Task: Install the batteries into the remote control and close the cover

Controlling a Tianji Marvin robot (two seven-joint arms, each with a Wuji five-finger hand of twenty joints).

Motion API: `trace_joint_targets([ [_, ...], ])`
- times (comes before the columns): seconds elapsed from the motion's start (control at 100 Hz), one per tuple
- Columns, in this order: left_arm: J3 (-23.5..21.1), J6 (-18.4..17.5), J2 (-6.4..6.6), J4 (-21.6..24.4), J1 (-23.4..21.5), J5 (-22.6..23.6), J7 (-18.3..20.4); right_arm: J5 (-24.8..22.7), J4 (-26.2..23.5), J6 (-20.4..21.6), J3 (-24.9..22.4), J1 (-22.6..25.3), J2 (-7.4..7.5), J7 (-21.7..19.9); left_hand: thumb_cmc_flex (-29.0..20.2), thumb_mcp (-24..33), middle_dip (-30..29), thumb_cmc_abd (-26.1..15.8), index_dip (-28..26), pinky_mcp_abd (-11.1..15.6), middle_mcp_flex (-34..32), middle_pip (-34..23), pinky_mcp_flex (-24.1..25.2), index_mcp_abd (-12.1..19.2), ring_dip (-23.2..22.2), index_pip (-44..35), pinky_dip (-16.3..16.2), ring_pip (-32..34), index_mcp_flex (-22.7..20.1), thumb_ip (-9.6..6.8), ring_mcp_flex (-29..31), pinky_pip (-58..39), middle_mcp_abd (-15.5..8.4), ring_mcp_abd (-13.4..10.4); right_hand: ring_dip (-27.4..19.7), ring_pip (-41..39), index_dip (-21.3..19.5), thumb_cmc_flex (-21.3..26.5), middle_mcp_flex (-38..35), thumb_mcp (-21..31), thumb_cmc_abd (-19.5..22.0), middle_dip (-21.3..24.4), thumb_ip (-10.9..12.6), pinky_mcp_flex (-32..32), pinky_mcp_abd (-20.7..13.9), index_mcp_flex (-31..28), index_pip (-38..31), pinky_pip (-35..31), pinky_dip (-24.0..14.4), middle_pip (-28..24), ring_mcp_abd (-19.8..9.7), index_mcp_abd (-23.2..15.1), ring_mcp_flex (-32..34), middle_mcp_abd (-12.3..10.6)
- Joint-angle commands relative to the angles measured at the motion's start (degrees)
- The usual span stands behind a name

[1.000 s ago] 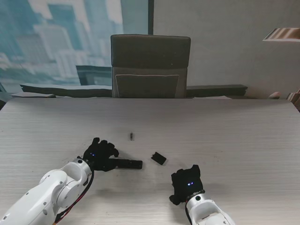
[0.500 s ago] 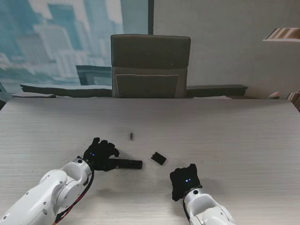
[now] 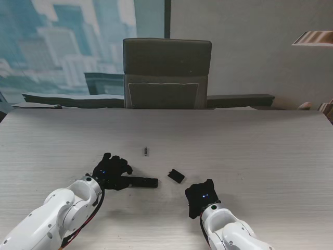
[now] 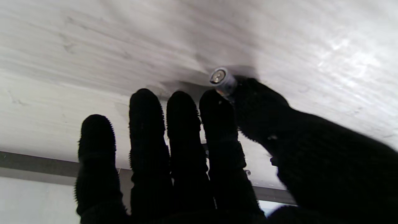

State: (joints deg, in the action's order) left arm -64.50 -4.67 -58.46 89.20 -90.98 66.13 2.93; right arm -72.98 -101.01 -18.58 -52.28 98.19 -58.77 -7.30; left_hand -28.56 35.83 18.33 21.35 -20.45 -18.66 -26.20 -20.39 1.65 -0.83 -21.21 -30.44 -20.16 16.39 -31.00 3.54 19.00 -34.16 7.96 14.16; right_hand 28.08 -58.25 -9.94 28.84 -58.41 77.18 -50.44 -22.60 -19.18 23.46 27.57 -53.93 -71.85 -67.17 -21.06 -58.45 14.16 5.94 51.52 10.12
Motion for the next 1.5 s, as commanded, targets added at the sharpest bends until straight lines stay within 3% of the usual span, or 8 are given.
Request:
trace_joint_targets([
  [0.0,0.05,0.14,-0.08,0.27,-0.21,-0.09,0.88,0.66,3.20,0.32,0.50,-0.58,0.16,-1.09,1.05,-0.49,-0.48,-1.46,0.65,-0.87,0.98,0.78,0.97,-1.01,0.54,0.56,-0.59,-1.03,-0.90,-2.08,-1.70,1.15,1.39,0.88,1.10,-1.51,0.43,6.40,-0.39,-0.82,1.41,0.41,2.12,-0.49,0.14,0.98,2.07,-1.75,-0.56,-2.04,0.43,-5.56,0.05,0.43],
  [0.34,-0.10,-0.09,0.01,0.41,-0.36,0.63,0.94,3.86,5.66,2.52,1.91,-4.82,-0.11,0.91,0.59,0.48,-0.47,-0.46,0.56,-0.78,0.96,0.69,0.83,-0.95,0.55,0.31,-0.63,-1.00,-1.00,-2.04,-1.68,1.13,1.38,0.84,1.42,-1.64,-3.81,5.81,0.87,2.04,1.15,0.19,3.27,-2.69,0.59,2.84,-0.05,-0.38,-0.23,-4.26,0.57,-5.24,-1.52,0.88],
  [0.69,0.03,-0.02,-0.01,0.37,-0.32,0.74,0.62,8.66,8.31,9.18,3.43,-8.18,-0.36,3.63,0.72,1.50,-0.43,0.01,0.51,-0.85,0.83,0.47,0.58,-0.83,0.53,0.00,-0.75,-0.86,-0.97,-1.80,-1.48,1.05,1.20,0.78,1.54,-1.39,-3.57,4.25,2.06,1.13,3.42,0.34,3.43,-4.07,0.28,4.35,-0.63,0.89,0.27,-4.97,-1.52,-7.24,-2.13,-0.82],
  [1.18,-0.66,-1.14,-0.13,1.07,-0.94,0.15,-0.09,9.19,7.55,13.19,3.37,-10.23,-0.92,7.31,0.41,3.03,-0.11,1.03,1.92,-0.85,-0.87,-0.47,0.14,-2.22,0.48,2.86,-0.82,-0.51,1.68,-1.65,-0.62,0.79,0.56,0.63,1.76,-1.58,-2.53,4.62,2.06,0.24,3.97,0.64,3.51,-4.12,0.37,4.54,-1.15,0.93,0.32,-5.27,-1.19,-6.81,-2.00,-0.48],
  [1.49,-0.18,-1.03,0.11,1.06,-0.65,1.08,1.23,13.47,9.62,14.74,7.01,-16.38,-2.06,9.49,0.18,3.89,-0.05,2.49,2.43,-0.87,-0.66,-0.47,0.16,-2.46,0.52,3.82,-0.66,-0.57,1.84,-1.43,-0.61,0.82,0.39,0.63,1.76,-1.55,-2.21,5.11,1.87,0.03,3.62,0.72,3.52,-3.95,0.56,4.28,-1.01,0.81,0.29,-5.13,-0.64,-6.02,-1.84,0.02],
])
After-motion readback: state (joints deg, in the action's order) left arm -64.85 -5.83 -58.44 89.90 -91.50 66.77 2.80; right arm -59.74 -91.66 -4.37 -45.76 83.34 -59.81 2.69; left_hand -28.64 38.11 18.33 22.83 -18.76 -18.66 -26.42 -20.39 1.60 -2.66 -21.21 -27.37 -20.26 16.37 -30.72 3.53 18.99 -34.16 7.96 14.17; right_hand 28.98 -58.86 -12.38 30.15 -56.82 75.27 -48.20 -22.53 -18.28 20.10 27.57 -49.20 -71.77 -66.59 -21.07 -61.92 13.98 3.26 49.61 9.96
